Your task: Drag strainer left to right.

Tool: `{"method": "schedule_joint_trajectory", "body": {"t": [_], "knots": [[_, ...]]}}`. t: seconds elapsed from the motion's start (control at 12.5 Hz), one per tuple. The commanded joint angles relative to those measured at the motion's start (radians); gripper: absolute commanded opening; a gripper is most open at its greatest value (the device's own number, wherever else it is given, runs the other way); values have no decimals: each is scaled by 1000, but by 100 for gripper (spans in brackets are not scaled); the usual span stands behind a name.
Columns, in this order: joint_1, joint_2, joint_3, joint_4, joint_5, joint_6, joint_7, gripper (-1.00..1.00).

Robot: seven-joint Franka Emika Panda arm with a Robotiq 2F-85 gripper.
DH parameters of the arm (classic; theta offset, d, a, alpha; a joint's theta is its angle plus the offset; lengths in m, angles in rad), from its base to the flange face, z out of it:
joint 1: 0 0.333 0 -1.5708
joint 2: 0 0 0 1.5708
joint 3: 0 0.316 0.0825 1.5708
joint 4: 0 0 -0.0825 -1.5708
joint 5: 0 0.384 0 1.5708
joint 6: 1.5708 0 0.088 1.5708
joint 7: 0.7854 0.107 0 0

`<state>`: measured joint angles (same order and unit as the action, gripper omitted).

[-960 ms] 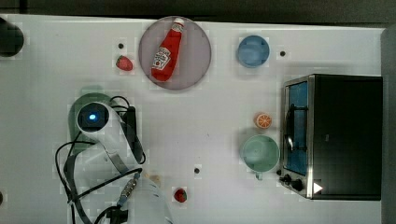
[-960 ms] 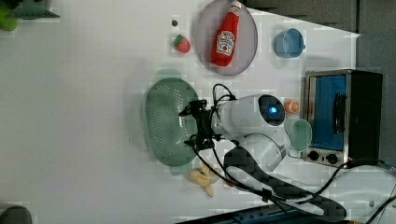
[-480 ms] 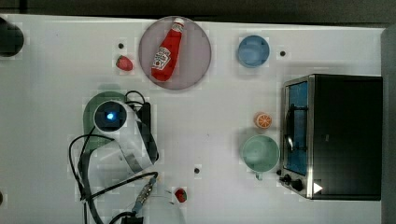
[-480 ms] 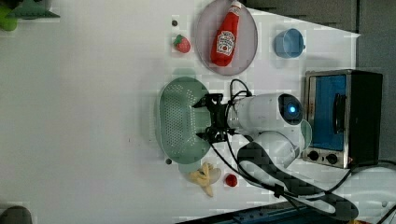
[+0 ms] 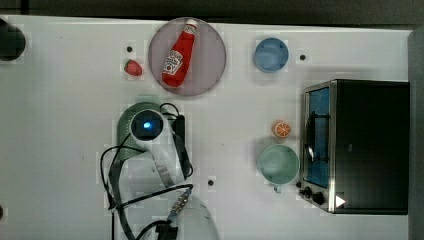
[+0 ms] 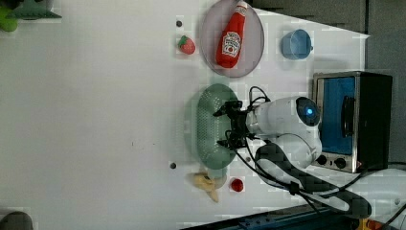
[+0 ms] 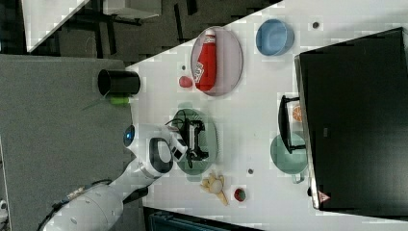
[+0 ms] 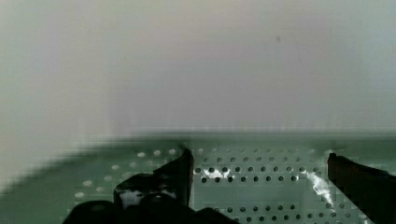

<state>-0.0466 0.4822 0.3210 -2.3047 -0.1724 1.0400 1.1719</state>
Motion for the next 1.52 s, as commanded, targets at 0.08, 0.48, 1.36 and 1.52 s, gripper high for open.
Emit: {"method": "schedule_joint_trajectory", "body": {"t": [0.08, 0.48, 1.36, 1.52], "knots": [[-61, -39, -23, -6, 5, 1, -84, 100], [-86, -57, -70, -34, 5, 1, -100, 100], [-96, -68, -265, -34, 5, 6, -324, 100], [-97, -68, -299, -34, 5, 8, -362, 100]]}}
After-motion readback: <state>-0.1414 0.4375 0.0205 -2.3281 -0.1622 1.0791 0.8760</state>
